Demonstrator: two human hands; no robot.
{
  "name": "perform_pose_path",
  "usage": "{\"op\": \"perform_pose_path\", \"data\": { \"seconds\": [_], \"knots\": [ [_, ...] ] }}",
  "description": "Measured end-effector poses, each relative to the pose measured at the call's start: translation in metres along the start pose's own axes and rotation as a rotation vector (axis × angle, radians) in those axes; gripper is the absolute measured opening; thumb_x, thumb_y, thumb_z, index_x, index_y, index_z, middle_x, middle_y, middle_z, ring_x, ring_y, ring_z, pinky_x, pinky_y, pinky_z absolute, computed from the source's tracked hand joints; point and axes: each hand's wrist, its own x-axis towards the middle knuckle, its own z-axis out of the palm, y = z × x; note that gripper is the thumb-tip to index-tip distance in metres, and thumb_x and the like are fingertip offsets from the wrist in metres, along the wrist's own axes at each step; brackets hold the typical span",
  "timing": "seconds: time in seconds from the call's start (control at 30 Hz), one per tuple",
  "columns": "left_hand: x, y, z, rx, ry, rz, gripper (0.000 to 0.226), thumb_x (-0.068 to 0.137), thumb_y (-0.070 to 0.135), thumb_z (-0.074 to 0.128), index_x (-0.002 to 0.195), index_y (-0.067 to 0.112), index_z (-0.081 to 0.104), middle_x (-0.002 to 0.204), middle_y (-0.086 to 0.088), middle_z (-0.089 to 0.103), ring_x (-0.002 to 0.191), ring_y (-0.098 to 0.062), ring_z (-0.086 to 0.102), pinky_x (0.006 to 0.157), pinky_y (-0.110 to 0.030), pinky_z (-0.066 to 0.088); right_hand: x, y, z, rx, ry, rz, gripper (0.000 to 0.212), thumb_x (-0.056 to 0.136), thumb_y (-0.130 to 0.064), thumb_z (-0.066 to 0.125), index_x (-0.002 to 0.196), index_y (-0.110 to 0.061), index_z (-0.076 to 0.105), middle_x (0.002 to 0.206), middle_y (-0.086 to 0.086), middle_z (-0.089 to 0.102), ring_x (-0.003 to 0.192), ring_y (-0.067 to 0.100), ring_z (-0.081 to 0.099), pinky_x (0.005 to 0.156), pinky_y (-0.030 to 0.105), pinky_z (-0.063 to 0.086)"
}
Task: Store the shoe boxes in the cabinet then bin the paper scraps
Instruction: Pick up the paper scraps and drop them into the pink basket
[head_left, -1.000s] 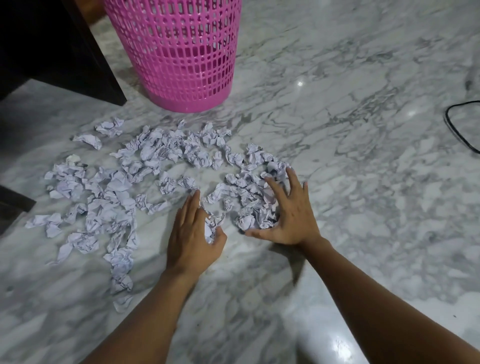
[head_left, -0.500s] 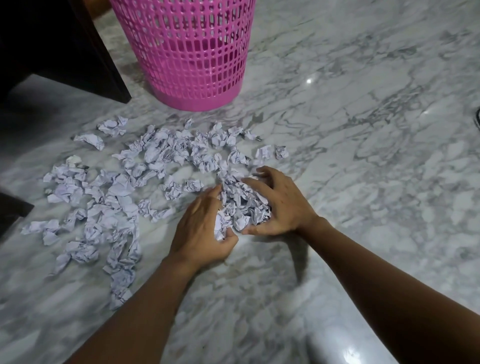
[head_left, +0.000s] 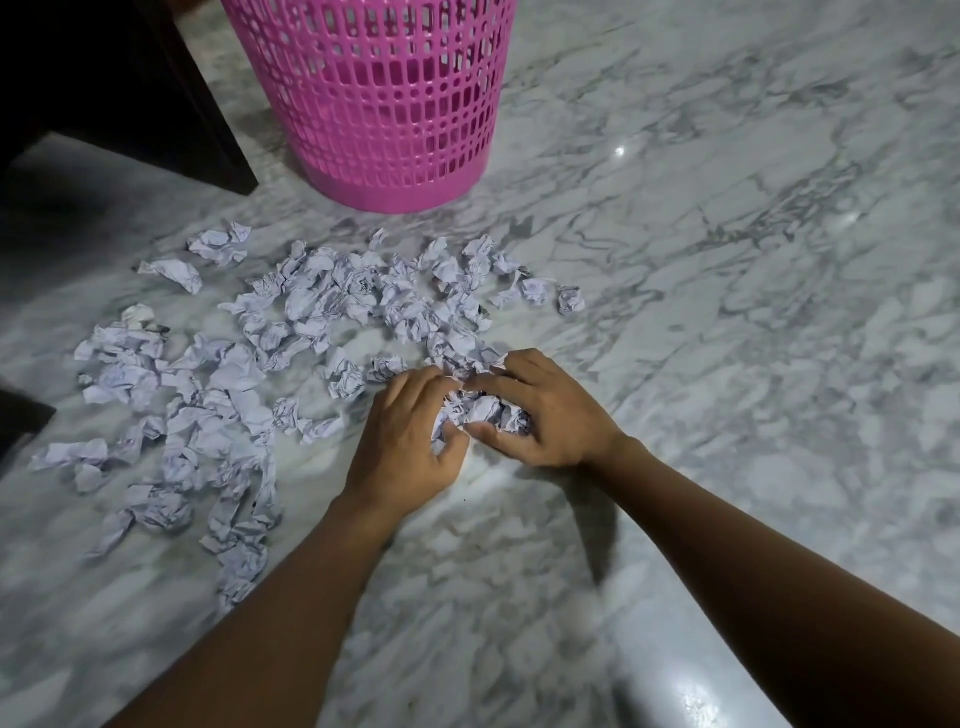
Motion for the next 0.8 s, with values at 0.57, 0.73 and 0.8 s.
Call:
{"op": "perform_pose_path", "data": {
  "seconds": [0.57, 0.73, 0.8],
  "knots": [
    [-0.001, 0.002, -0.008, 0.023, 0.038, -0.065, 0.020, 0.075, 0.022, 0.041, 0.064, 0.008, 0.051, 0.060, -0.005, 0.054, 0.055, -0.030, 0.054, 0.044, -0.030, 0.040, -0.009, -0.034, 0.019, 0.062, 0.092, 0.181, 0.041, 0.082, -0.038, 0.067, 0.107, -0.006, 0.075, 0.092, 0.009, 0.071, 0.082, 0.024, 0.061, 0.074, 0.030, 0.051],
    [0.000, 0.006, -0.023, -0.023, 0.075, -0.090, 0.017, 0.075, 0.019, 0.040, 0.067, 0.009, 0.051, 0.061, -0.008, 0.057, 0.055, -0.031, 0.052, 0.047, -0.028, 0.036, 0.002, -0.054, -0.002, 0.205, 0.093, 0.292, 0.041, 0.079, -0.039, 0.069, 0.110, -0.013, 0.075, 0.091, 0.004, 0.072, 0.086, 0.017, 0.062, 0.078, 0.018, 0.046],
    [0.011, 0.008, -0.036, -0.043, 0.105, -0.133, 0.017, 0.075, 0.019, 0.041, 0.067, 0.007, 0.049, 0.061, -0.007, 0.053, 0.056, -0.034, 0.049, 0.048, -0.032, 0.036, 0.015, -0.060, -0.017, 0.253, 0.118, 0.334, 0.044, 0.078, -0.044, 0.065, 0.109, -0.014, 0.075, 0.097, 0.004, 0.073, 0.087, 0.013, 0.064, 0.078, 0.014, 0.045]
  ]
}}
